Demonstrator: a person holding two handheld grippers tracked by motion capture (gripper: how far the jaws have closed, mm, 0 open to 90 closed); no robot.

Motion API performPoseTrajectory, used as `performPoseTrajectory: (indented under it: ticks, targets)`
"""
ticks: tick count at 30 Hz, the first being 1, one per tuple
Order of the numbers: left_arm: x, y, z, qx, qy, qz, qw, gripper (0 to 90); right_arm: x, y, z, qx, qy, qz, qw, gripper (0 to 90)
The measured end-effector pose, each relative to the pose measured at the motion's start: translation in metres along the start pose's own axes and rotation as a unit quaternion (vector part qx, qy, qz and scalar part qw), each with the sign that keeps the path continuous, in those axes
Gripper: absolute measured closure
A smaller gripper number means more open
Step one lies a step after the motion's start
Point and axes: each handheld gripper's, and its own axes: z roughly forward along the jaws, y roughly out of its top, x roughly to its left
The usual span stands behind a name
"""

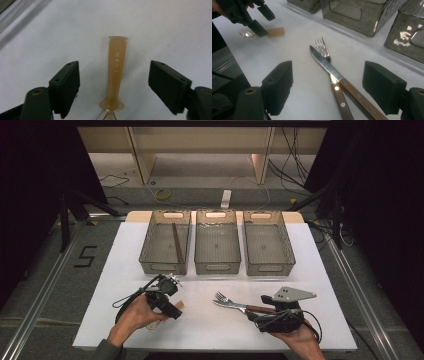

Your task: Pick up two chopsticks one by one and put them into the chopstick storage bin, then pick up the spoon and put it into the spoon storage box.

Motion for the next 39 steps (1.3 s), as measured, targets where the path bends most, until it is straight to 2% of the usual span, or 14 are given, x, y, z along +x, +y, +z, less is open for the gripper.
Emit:
performPoseTrajectory:
  ticks: [1,6,9,14,23,28,33,36,38,39]
  targets:
    - [0.000,-0.001,0.003,0.007,-0.004,0.003,1.0000,31.2,0.000,0.000,0.000,0.001,0.000,0.001,1.0000,25.3]
    - [-0.001,-0.001,0.006,0.013,-0.011,0.016,0.9997,41.6,0.001,0.001,0.001,0.003,0.001,-0.003,1.0000,25.4]
    - [0.000,-0.001,0.007,0.016,-0.014,0.013,0.9997,46.4,0.002,0.001,0.001,0.002,0.002,-0.004,1.0000,25.4]
    - [0.000,0.000,0.010,0.024,-0.020,0.019,0.9993,55.3,0.000,0.000,0.001,0.004,0.002,-0.004,1.0000,25.5]
    - [0.000,-0.001,0.011,0.026,-0.012,0.034,0.9990,73.0,0.000,0.001,0.001,0.008,0.000,-0.004,1.0000,25.7]
    - [0.000,-0.001,0.011,0.028,-0.010,0.046,0.9985,74.9,0.002,0.000,0.001,0.009,-0.001,-0.006,0.9999,25.7]
    - [0.000,-0.002,0.010,0.021,-0.019,0.041,0.9987,75.6,0.001,0.000,0.001,0.009,0.000,-0.007,0.9999,25.8]
    - [0.002,-0.002,0.007,0.013,-0.021,0.041,0.9988,75.9,0.001,0.000,0.000,0.007,-0.001,-0.005,1.0000,25.8]
    - [0.003,-0.001,0.001,-0.010,-0.015,0.031,0.9993,76.1,0.001,0.000,0.000,0.007,-0.001,-0.005,1.0000,25.9]
    - [0.003,-0.001,0.001,-0.010,-0.015,0.031,0.9993,76.1,0.001,0.000,0.000,0.008,-0.001,-0.005,1.0000,25.9]
